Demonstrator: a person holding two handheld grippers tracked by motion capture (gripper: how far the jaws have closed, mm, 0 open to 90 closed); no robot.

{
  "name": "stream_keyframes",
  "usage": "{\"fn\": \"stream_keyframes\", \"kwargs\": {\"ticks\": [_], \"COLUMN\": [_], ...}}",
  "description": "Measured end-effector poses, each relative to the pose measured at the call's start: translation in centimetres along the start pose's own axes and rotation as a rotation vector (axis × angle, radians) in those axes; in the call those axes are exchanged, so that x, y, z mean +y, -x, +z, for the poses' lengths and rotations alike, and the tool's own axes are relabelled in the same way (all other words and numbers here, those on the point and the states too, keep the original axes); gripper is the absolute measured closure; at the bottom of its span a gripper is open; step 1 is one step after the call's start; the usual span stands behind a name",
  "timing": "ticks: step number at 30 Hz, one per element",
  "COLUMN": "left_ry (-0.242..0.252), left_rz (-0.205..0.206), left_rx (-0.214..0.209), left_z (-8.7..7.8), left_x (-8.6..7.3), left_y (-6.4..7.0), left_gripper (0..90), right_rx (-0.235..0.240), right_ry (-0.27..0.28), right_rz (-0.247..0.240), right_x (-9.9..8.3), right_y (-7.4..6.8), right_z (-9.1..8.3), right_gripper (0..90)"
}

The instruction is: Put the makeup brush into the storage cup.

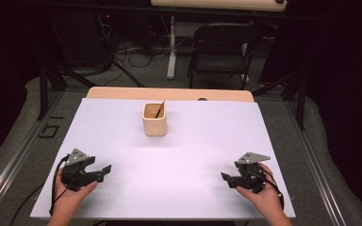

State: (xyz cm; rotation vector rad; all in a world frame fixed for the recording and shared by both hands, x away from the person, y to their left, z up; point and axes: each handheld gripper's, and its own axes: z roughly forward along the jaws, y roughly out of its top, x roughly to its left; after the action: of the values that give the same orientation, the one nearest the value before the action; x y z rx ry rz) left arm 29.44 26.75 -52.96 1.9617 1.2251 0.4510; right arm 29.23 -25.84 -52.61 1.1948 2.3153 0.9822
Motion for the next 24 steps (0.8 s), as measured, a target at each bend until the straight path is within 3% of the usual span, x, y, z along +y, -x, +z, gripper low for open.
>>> {"fn": "stream_keyframes", "kwargs": {"ticks": [12, 21, 24], "left_ry": [0.006, -0.01, -0.009], "left_rz": [-0.014, 0.022, 0.018], "left_rx": [0.003, 0.007, 0.007], "left_z": [-0.02, 0.3, 0.39], "left_x": [-0.36, -0.58, -0.69], "left_y": [-0.59, -0.27, -0.34], "left_gripper": [25.7, 25.7, 25.8], "right_rx": [-0.006, -0.003, -0.003], "right_ry": [0.013, 0.014, 0.013], "right_rz": [0.001, 0.013, 0.017], "right_x": [-0.23, -0.49, -0.59], "right_y": [0.13, 0.39, 0.54], "right_z": [0.1, 0.12, 0.18], "right_gripper": [29.8, 29.8, 29.8]}}
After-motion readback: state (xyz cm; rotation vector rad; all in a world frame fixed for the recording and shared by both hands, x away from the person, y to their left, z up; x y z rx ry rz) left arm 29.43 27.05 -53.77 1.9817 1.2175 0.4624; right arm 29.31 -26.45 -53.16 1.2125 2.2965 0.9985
